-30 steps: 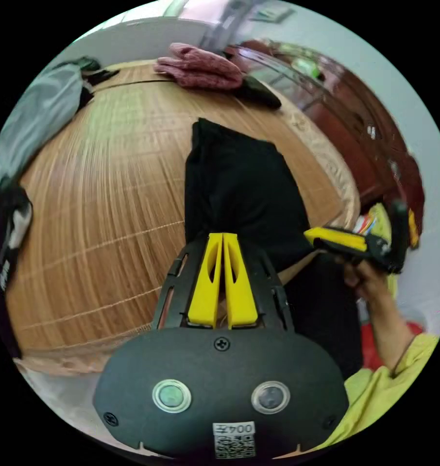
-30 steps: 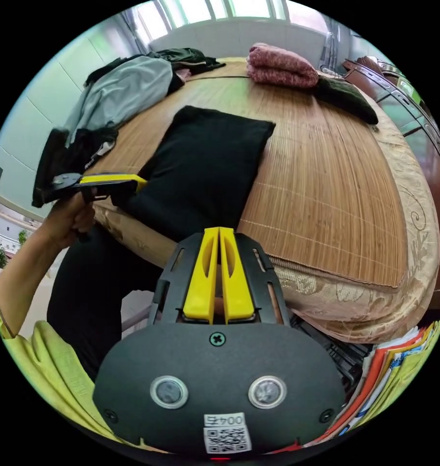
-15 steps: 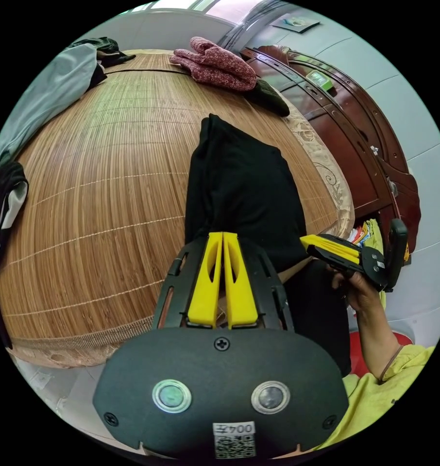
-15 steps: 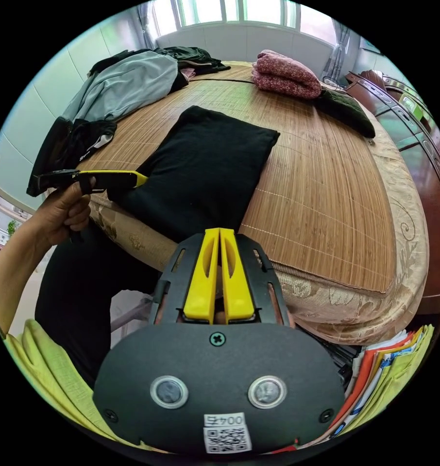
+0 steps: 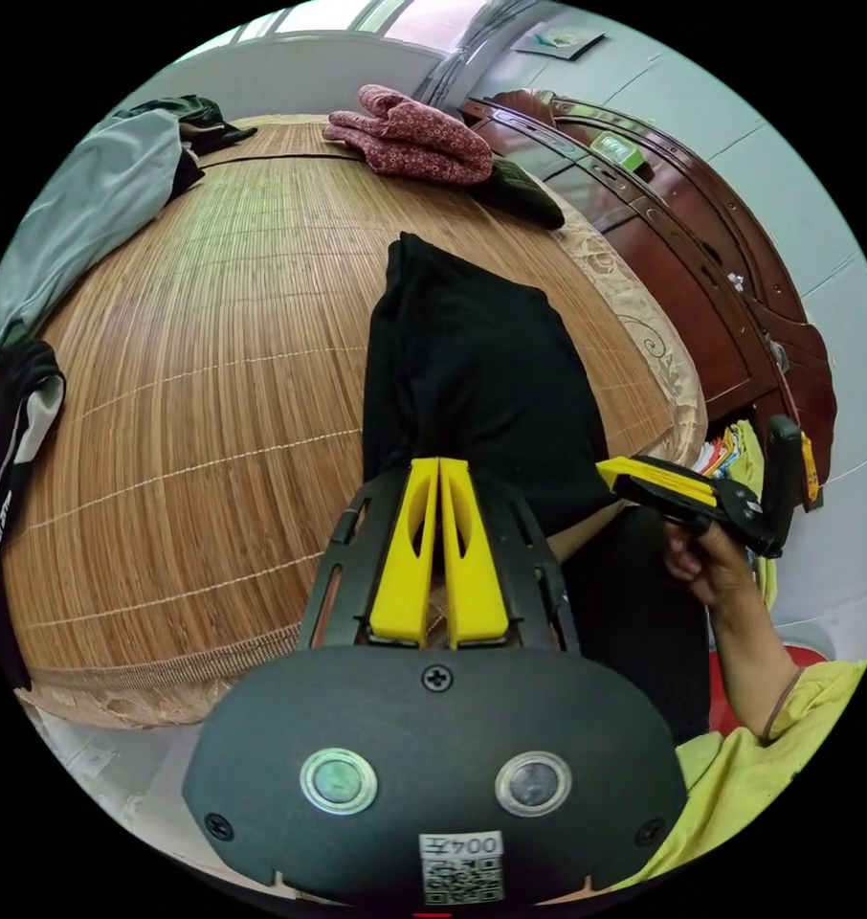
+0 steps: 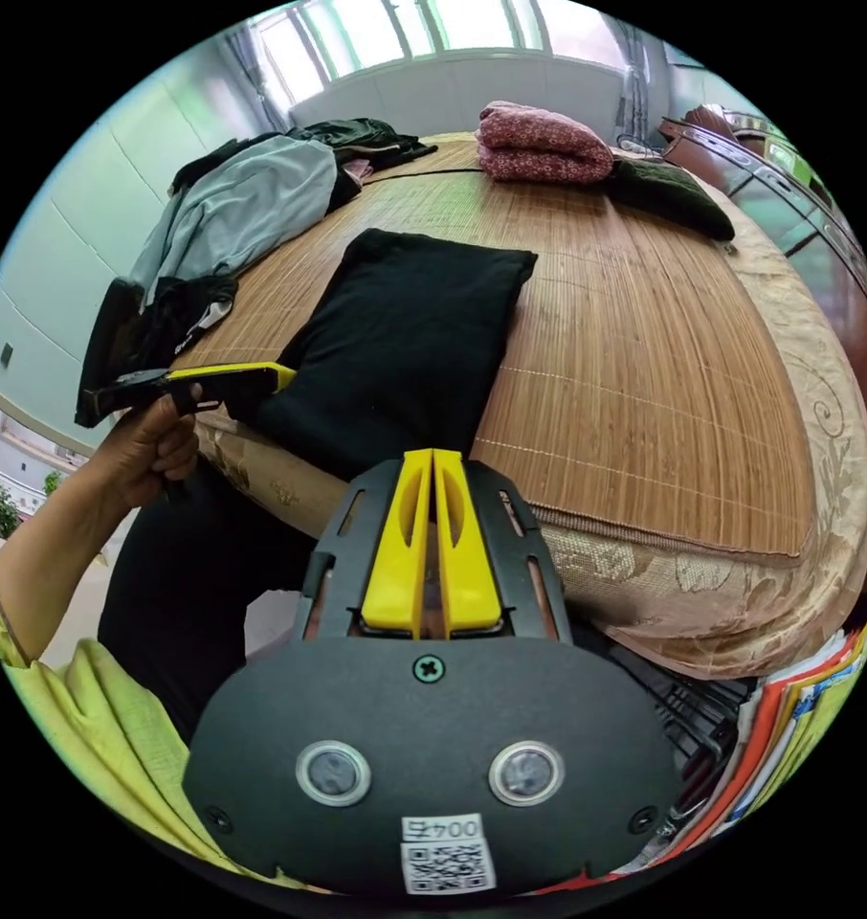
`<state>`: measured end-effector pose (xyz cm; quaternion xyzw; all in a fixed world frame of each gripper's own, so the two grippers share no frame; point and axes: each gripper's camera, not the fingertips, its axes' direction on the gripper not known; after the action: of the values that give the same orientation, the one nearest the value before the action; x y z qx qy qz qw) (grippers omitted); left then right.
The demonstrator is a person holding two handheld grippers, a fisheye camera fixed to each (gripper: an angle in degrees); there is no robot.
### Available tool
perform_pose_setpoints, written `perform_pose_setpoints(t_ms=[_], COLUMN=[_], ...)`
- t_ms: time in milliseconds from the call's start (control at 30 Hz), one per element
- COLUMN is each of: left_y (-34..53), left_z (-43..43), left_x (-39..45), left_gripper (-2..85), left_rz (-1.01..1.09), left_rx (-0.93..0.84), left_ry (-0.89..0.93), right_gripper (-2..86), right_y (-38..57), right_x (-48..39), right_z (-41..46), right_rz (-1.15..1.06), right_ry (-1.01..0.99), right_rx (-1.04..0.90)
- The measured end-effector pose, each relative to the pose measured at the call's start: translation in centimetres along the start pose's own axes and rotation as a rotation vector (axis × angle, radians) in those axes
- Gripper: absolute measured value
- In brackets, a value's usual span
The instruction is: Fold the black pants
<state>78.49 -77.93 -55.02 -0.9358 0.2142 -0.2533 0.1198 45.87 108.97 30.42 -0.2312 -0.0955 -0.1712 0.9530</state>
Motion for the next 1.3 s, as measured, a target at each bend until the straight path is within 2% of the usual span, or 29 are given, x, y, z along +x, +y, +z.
perform_pose_setpoints(t_ms=[33,100,133,200,333,433,567,733,833,1033,1100,1200,1300], left_y=[-0.2,0.1,0.1,-1.0,-6.2,-9.4,-12.7,-14.7,-15.5,-16.6,-16.8,-16.6,-16.3], left_z=[-0.4,-2.3,-3.8,-4.9,-3.7,-1.7,0.5,0.6,0.7,1.3,2.5,4.1,3.4], left_x=[-0.4,-0.7,-0.9,-1.1,-0.1,0.3,-0.3,0.1,0.8,1.3,0.9,-1.5,-5.6], left_gripper=[0.2,0.3,0.4,0.6,2.0,4.2,7.0,6.1,3.6,1.2,1.0,0.9,0.7], left_rz=[-0.028,-0.075,-0.087,-0.085,-0.018,-0.017,-0.054,-0.02,0.032,0.126,0.131,0.035,-0.17], left_rx=[-0.001,0.121,0.206,0.247,0.12,0.075,0.032,0.059,0.064,0.082,0.04,0.004,0.05], left_ry=[0.037,0.056,0.071,0.084,0.04,0.008,0.016,-0.022,-0.061,-0.17,-0.22,-0.132,0.149], right_gripper=[4.8,8.4,9.3,8.8,8.1,10.0,10.5,8.5,4.4,3.8,3.9,4.1,5.7], right_y=[0.2,0.5,0.5,0.0,-3.1,-5.6,-7.5,-8.6,-9.1,-9.4,-9.4,-9.1,-8.7], right_x=[0.9,2.3,3.3,5.1,10.3,13.4,15.3,16.5,16.7,16.3,16.3,16.5,16.7], right_z=[-0.5,-1.9,-2.8,-3.6,-2.7,-0.3,1.7,3.4,4.1,4.0,4.7,5.0,5.0], right_rz=[0.02,0.055,0.075,0.102,0.254,0.326,0.321,0.308,0.307,0.265,0.268,0.288,0.308], right_ry=[-0.037,-0.078,-0.102,-0.168,-0.314,-0.367,-0.4,-0.459,-0.44,-0.315,-0.291,-0.313,-0.323], right_rx=[0.014,0.085,0.139,0.201,0.259,0.209,0.15,0.13,0.11,0.152,0.123,0.141,0.144])
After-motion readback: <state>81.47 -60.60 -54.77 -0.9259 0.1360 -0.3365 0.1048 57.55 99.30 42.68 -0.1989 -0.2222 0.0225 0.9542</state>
